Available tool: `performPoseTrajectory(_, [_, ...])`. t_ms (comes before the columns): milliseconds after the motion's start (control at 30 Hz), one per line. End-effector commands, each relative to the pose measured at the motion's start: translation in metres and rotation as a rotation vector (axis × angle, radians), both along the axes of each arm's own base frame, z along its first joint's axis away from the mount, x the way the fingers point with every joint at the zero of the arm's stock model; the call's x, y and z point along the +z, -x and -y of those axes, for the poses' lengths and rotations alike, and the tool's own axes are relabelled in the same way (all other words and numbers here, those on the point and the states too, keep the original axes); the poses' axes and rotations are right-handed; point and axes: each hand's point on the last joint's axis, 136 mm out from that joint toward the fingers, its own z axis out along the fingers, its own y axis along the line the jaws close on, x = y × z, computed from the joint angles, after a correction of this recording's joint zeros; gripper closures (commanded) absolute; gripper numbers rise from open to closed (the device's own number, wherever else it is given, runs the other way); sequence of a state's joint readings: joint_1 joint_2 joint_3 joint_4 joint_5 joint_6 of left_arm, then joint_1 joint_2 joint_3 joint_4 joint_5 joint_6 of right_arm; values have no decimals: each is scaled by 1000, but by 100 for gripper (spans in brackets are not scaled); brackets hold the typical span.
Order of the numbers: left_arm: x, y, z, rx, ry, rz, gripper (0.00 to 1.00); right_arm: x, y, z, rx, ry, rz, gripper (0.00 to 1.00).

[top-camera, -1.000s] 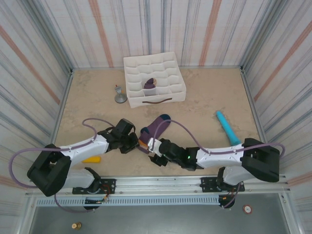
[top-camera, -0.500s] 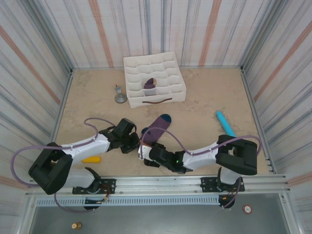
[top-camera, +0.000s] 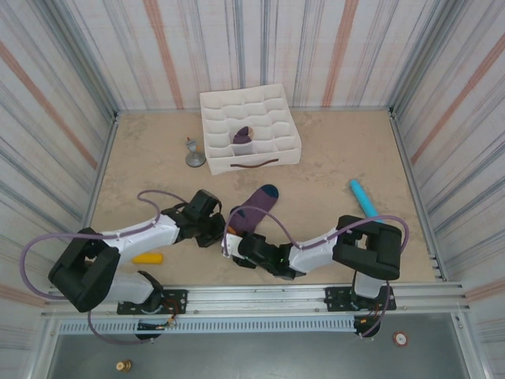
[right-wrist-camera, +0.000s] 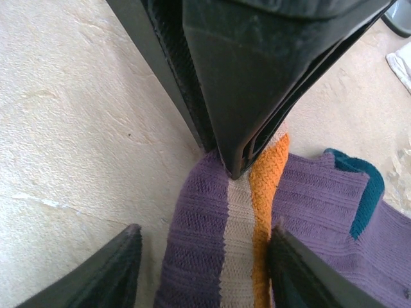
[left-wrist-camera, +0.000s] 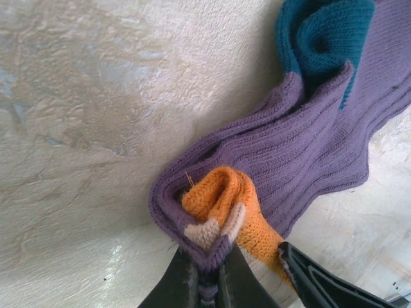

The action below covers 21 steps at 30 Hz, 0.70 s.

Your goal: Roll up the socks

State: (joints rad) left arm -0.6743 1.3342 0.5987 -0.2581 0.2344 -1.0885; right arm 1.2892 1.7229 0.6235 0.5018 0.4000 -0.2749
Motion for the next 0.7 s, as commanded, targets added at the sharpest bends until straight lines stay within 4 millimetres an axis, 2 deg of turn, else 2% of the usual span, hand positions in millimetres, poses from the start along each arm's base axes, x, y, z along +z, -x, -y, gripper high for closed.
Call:
performPoseTrajectory(0, [5, 2, 7, -34, 17, -22, 100, -12, -11, 11, -53, 19, -8, 51])
performPoseTrajectory(67, [5, 2, 8, -38, 22, -25, 100, -17, -13, 13, -65, 25, -27, 55])
performPoseTrajectory(200, [8, 0, 11, -49, 41, -13, 100, -28, -15, 20, -93, 26, -86, 71])
performPoseTrajectory(467, [13, -8, 6, -50, 69, 7, 52, -43, -26, 34, -148, -4, -256, 91])
performPoseTrajectory(667, [17, -13, -8, -25, 71, 17, 35, -49, -30, 41, -168, -26, -368, 96])
